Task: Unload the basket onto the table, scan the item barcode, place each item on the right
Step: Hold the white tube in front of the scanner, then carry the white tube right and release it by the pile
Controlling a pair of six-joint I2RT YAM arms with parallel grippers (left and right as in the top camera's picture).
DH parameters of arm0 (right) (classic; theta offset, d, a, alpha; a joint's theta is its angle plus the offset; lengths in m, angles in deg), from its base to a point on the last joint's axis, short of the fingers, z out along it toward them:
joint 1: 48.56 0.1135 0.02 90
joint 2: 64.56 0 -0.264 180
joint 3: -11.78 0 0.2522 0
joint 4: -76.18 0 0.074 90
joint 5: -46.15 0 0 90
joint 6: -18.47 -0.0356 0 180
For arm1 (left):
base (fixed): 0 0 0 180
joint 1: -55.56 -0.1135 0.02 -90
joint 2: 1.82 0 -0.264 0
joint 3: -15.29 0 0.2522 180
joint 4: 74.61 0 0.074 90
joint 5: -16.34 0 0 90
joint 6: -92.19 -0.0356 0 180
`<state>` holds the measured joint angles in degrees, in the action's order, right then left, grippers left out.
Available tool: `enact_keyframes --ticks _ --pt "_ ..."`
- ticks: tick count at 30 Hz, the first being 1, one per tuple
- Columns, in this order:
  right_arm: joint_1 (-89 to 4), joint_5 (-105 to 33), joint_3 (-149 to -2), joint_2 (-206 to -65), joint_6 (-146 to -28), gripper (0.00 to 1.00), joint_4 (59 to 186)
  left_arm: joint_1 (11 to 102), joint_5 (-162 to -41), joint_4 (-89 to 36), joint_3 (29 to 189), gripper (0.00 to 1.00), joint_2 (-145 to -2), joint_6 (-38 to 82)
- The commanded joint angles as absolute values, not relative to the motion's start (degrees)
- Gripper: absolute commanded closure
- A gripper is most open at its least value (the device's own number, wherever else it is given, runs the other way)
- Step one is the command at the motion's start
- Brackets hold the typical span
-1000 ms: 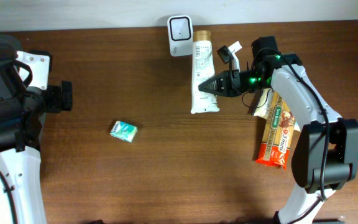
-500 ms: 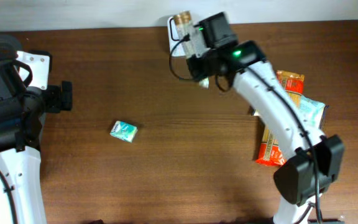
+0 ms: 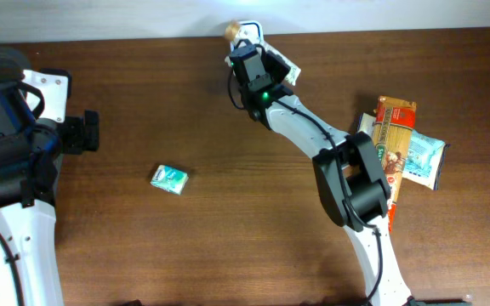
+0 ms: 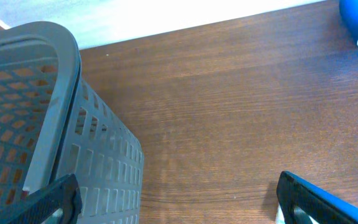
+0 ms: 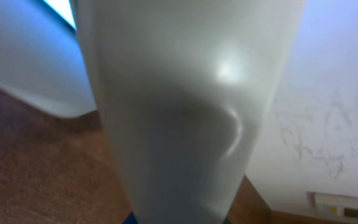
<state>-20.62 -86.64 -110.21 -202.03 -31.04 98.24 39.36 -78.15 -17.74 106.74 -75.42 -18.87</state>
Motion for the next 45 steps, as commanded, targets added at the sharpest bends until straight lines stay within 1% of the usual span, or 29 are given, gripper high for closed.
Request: enact_keyframes --ticks 1,3,9,15,25,28,30,32,35,37,38,41,42,43,45 --pt "-20.55 -90.05 -111.60 -201.73 -29.31 0.96 95.44 39.16 -78.74 -17.83 106.98 0.01 -75.47 -19.55" --pt "-20.55 -91.29 -111.60 -201.79 -29.33 0.96 92.23 39.14 -78.74 -17.83 106.98 0.01 -75.47 -19.55" --pt "-22.26 -90.83 -111.60 -202.34 -29.33 0.96 89.65 39.16 -78.74 -17.83 106.98 0.01 -75.47 -19.57" --pt "-22.10 -87.01 -111.60 -202.97 -29.33 0.96 87.70 39.16 -78.74 -17.83 106.98 0.01 -75.47 -19.57" --pt "-21.03 -88.49 -111.60 -202.93 -29.31 0.96 87.96 39.16 -78.74 -17.83 106.98 0.01 -75.47 -19.55" --pt "-20.44 -88.63 -111.60 -201.90 -29.44 0.96 91.70 39.16 -78.74 -17.83 106.98 0.01 -75.47 -19.57" --pt "-20.40 -85.61 -111.60 -198.19 -36.83 0.96 98.94 39.14 -78.74 -17.83 106.98 0.01 -75.47 -19.55" --pt "-20.44 -79.27 -111.60 -193.47 -43.65 0.96 106.63 39.16 -78.74 -17.83 106.98 0.01 -75.47 -19.57" --pt "-20.84 -67.03 -111.60 -184.57 -58.23 0.96 120.25 39.14 -78.74 -17.83 106.98 0.01 -75.47 -19.55" --pt "-22.37 -58.20 -111.60 -178.78 -70.07 0.96 130.56 39.16 -78.74 -17.83 106.98 0.01 -75.47 -19.55" --pt "-23.50 -56.28 -111.60 -176.64 -76.17 0.96 136.57 39.16 -78.74 -17.83 106.98 0.01 -75.47 -19.55" --pt "-26.58 -56.04 -111.58 -175.30 -84.24 0.96 149.08 39.16 -78.74 -17.83 106.98 0.01 -75.47 -19.57" --pt "-28.57 -56.04 -110.69 -176.18 -88.06 0.96 155.00 39.14 -78.72 -17.83 106.98 0.01 -75.47 -19.55" --pt "-29.91 -56.04 -109.09 -177.01 -89.40 0.96 157.97 39.16 -78.74 -17.83 106.98 0.01 -75.47 -19.55" --pt "-32.18 -55.88 -104.22 -178.41 -91.14 0.96 159.57 39.16 -78.74 -17.83 106.98 0.01 -75.47 -19.55"
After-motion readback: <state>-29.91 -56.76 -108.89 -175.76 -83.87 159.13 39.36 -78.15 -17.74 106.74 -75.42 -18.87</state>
